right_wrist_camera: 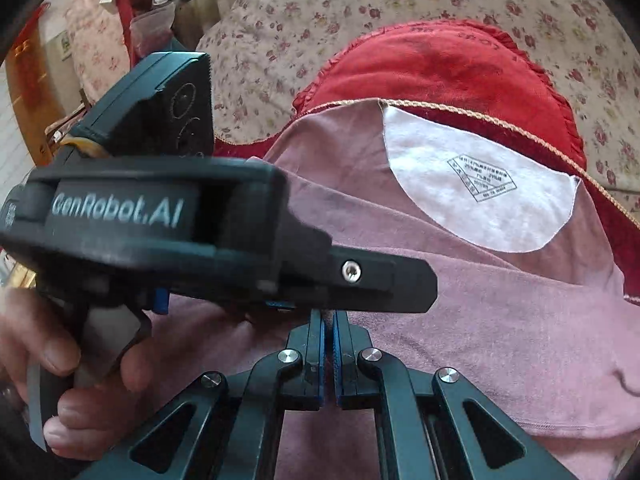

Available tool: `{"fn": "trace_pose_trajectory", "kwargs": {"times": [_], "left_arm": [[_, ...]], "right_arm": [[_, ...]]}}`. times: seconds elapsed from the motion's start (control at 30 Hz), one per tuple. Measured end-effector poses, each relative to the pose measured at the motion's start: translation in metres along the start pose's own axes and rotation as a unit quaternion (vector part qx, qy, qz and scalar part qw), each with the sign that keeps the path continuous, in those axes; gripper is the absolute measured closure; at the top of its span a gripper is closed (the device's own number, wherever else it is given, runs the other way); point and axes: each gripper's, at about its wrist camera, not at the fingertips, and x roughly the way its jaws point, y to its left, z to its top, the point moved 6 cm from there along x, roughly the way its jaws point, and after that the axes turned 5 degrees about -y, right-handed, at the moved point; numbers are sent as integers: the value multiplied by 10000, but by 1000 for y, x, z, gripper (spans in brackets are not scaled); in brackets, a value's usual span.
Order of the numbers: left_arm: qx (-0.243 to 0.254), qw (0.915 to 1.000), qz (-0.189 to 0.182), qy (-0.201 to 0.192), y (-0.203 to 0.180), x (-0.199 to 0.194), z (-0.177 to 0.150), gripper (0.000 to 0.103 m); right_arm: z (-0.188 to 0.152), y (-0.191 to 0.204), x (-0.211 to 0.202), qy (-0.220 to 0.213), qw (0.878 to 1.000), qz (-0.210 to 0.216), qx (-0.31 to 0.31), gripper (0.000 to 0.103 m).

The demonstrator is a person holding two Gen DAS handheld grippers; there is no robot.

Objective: Fold small clothes

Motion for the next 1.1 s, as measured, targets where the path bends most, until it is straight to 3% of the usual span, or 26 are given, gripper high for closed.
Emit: {"fn": "trace_pose_trajectory", "kwargs": {"times": [0.2, 0.43, 0.57, 0.77, 0.87, 0.93, 1.0, 1.07, 1.1], "left_arm": [[-353, 9993, -67, -36, 10, -11, 3, 42], [-359, 9994, -6, 26, 11, -13, 1, 42], [-349, 9994, 2, 57, 10, -14, -2, 42], [-134, 9998, 163, 17, 9, -14, -6, 46], [121, 9990, 429, -10, 10, -13, -7, 68], [390, 9963, 769, -4, 11, -10, -8, 95], [895, 9903, 1060, -27, 2, -7, -10, 101], [1650, 9789, 1167, -316, -24, -14, -10, 102], [2063, 9708, 1107, -529, -42, -21, -9, 101]], "right_arm": [[3, 1, -11, -188, 9997, 145, -101, 100], [-8, 11, -19, 124, 9989, 388, -211, 99], [-4, 15, -27, 108, 9985, 488, -240, 96], [-6, 2, -72, -27, 9986, 522, -114, 95], [-10, -30, -98, 25, 9998, -202, 80, 95], [-12, -67, -125, -222, 9959, -647, 586, 95], [-14, -104, -149, -451, 9859, -1159, 1117, 95], [-23, -144, -168, -595, 9663, -1715, 1824, 95], [-34, -169, -178, -627, 9484, -2060, 2328, 95]]}}
